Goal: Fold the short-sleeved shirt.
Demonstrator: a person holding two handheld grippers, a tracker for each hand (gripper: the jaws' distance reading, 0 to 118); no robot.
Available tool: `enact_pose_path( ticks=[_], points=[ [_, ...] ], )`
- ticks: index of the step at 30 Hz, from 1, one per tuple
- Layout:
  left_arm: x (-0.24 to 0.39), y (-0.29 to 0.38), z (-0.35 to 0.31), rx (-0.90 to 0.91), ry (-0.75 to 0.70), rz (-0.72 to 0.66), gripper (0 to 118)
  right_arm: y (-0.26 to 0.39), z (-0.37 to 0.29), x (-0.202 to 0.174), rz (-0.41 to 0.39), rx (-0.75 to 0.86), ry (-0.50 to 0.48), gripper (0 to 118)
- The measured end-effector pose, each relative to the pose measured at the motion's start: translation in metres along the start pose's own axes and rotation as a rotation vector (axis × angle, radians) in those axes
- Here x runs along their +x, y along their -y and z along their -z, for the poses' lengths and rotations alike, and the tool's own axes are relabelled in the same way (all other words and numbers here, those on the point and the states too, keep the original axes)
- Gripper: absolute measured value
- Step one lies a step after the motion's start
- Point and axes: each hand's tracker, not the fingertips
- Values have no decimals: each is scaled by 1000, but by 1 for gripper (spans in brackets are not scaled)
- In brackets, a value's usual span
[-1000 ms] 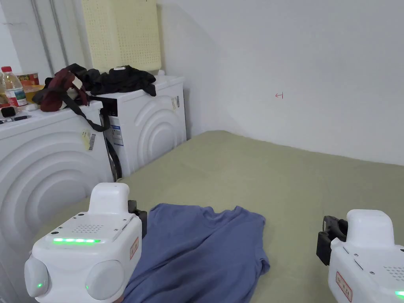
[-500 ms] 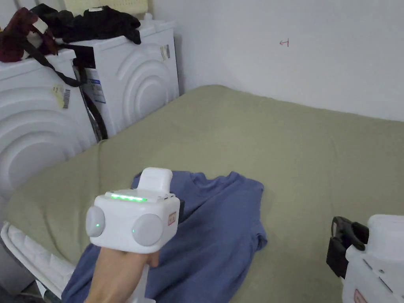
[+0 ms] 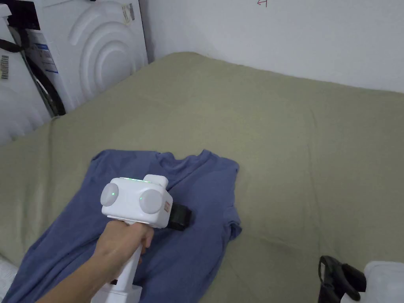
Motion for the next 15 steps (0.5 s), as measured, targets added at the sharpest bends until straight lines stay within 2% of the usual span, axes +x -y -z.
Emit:
enact_pose_path(
  ticks=[1,2,3,4,6,8,11,14,15],
  points=[
    [1,2,-5,6,3,-1,105,0,-5,4,1,1,6,2],
    [1,3,-9,15,23,-7,89,-2,-11,8,13,2,11,2],
    [3,11,-28,35,45,9,62,-4,-21,13,46,4,13,2],
    [5,13,-40,60,35,14,0,-5,-35,18,83,16,7,2],
    [2,12,-54,110,-1,-11,0,-6,-58,26,111,24,20,2],
    [0,17,-79,81,90,-41,0,-4,-78,32,104,24,49,2],
    [27,14,-115,142,97,18,0,2,-110,45,53,40,135,2],
    [63,8,-157,193,113,119,0,7,-138,63,84,66,177,2],
    [75,2,-153,214,135,142,0,9,-148,70,92,77,208,2]
  ],
)
